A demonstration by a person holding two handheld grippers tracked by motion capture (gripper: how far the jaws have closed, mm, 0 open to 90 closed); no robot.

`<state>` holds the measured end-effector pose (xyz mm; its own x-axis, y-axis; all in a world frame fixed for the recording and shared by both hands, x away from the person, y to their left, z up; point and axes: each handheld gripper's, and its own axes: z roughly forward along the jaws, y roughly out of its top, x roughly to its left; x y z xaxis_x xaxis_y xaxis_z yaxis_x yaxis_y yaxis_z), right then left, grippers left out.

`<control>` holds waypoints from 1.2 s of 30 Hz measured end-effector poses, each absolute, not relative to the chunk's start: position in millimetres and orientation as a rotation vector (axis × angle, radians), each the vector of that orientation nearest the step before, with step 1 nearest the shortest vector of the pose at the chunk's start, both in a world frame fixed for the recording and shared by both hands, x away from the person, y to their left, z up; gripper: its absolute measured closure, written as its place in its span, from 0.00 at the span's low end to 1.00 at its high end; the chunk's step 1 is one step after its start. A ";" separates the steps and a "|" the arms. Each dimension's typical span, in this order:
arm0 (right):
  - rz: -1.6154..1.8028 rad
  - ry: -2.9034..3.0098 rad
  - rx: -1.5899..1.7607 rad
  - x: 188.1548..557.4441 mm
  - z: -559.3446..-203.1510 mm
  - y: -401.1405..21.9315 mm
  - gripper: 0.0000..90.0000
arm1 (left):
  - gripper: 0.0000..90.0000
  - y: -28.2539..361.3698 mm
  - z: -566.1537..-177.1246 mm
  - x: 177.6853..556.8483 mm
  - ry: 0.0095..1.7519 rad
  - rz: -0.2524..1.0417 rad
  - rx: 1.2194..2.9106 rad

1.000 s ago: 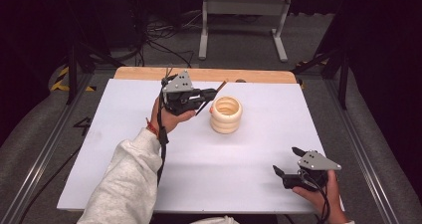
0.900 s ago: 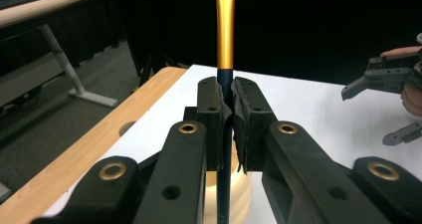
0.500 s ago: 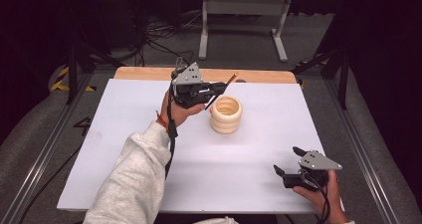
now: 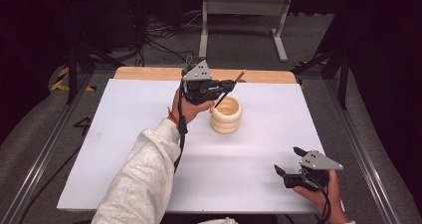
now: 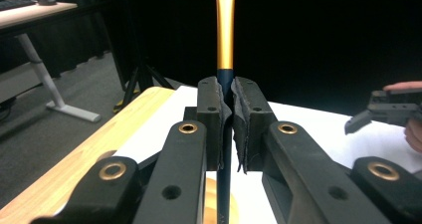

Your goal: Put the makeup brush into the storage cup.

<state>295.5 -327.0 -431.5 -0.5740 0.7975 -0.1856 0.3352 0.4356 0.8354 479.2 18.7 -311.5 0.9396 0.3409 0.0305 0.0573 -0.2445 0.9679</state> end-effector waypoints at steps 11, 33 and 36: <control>1.048 2.125 0.955 295.9 -432.4 -327.3 0.13 | 0.92 1.8 -328.0 492.5 0.309 0.215 1.797; 1.023 2.136 0.939 295.4 -432.2 -324.0 0.13 | 0.92 -1.7 -357.4 498.7 0.346 0.202 1.739; 1.026 2.135 0.940 295.1 -431.9 -324.1 0.13 | 0.92 -5.1 -363.3 499.3 0.361 0.195 1.744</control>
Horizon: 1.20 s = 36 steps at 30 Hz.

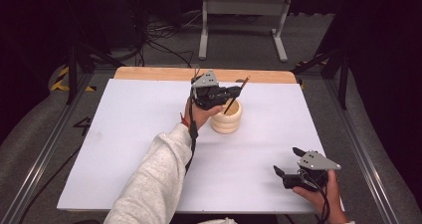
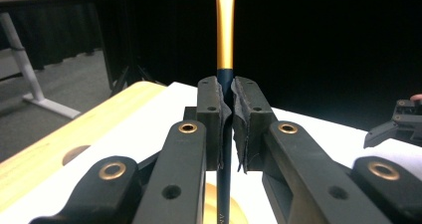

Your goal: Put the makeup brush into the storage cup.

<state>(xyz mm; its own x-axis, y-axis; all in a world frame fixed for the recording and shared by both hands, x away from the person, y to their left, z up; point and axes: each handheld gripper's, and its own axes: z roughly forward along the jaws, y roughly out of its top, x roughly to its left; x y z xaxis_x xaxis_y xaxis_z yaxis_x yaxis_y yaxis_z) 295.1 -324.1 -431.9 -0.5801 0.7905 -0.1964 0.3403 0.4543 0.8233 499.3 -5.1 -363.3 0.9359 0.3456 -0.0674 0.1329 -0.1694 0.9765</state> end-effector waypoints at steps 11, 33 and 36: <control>1.023 2.137 0.927 294.4 -431.4 -323.2 0.14 | 0.92 -7.8 -369.6 498.0 0.381 0.200 1.759; 1.016 2.166 0.903 294.5 -433.1 -320.9 0.14 | 0.91 -8.3 -374.6 497.9 0.389 0.200 1.789; 1.018 2.164 0.906 294.5 -433.0 -320.7 0.14 | 0.87 -7.9 -373.8 496.7 0.387 0.193 1.793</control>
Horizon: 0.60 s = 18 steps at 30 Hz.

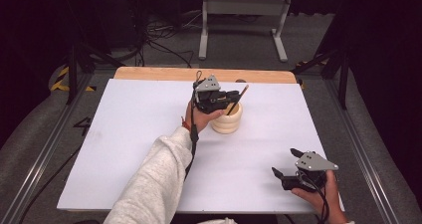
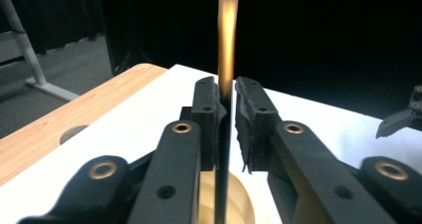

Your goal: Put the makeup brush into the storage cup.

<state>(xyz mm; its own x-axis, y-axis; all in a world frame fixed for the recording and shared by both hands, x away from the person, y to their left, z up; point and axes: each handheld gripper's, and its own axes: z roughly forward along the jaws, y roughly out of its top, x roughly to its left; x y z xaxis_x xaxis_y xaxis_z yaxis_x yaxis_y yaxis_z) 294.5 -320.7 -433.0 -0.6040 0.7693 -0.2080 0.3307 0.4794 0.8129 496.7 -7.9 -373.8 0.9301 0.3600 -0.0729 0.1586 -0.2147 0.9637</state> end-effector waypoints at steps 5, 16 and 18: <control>1.012 2.157 0.908 294.1 -433.1 -321.3 0.14 | 0.84 -7.0 -372.4 496.1 0.390 0.207 1.804; 1.015 2.167 0.898 293.8 -433.4 -319.2 0.14 | 0.74 5.7 -358.3 488.8 0.373 0.260 1.810; 1.013 2.169 0.896 294.1 -433.5 -318.6 0.14 | 0.72 8.8 -356.8 487.5 0.368 0.271 1.812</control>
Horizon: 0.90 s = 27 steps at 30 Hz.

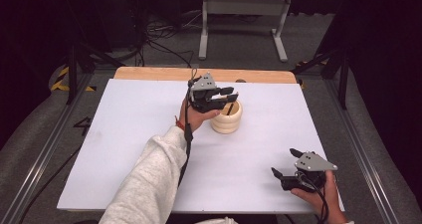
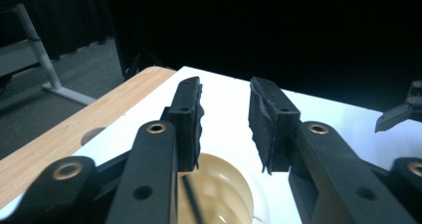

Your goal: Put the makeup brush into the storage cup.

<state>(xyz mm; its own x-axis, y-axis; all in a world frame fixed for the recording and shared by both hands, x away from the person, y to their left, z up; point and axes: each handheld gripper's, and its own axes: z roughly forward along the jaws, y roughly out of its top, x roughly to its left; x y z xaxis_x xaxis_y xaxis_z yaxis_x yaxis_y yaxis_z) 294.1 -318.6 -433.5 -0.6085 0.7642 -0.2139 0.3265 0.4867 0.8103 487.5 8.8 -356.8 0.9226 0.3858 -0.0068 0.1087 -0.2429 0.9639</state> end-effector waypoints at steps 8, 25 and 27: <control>1.008 2.178 0.894 294.1 -434.1 -317.0 0.14 | 0.64 16.3 -359.7 486.2 0.384 0.312 1.850; 1.003 2.182 0.883 294.1 -434.2 -315.5 0.14 | 0.26 35.9 -366.4 481.9 0.454 0.378 1.896; 1.003 2.182 0.882 294.1 -434.2 -315.5 0.14 | 0.22 36.5 -366.7 481.8 0.463 0.381 1.899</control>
